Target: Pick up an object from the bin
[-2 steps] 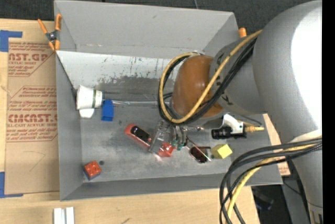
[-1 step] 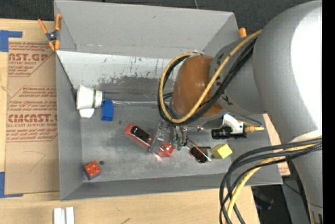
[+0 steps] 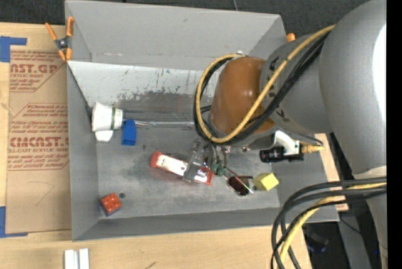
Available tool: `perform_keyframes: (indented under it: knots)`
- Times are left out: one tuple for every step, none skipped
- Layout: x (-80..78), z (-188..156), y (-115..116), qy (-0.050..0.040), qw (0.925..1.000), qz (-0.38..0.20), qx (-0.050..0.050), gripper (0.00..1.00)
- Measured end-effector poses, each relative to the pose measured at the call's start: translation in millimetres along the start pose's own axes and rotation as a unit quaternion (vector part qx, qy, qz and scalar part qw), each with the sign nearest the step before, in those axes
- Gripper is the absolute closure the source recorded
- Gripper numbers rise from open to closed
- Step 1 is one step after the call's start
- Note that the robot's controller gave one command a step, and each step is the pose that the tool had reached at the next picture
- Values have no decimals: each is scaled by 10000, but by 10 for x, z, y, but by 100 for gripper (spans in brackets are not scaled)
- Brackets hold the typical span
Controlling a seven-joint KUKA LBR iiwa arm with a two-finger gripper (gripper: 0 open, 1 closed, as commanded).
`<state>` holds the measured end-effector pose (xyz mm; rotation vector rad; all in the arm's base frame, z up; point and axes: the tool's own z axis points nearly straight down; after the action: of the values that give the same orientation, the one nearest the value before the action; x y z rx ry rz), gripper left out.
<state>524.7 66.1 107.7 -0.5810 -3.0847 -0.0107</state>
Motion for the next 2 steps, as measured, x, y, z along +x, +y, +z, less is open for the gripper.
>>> perform_keyframes:
  knots:
    - [-4, -126, 15, -20, 10000, -27, -15, 100]
    - [-100, 378, 485, 3, 9976, 693, -2, 100]
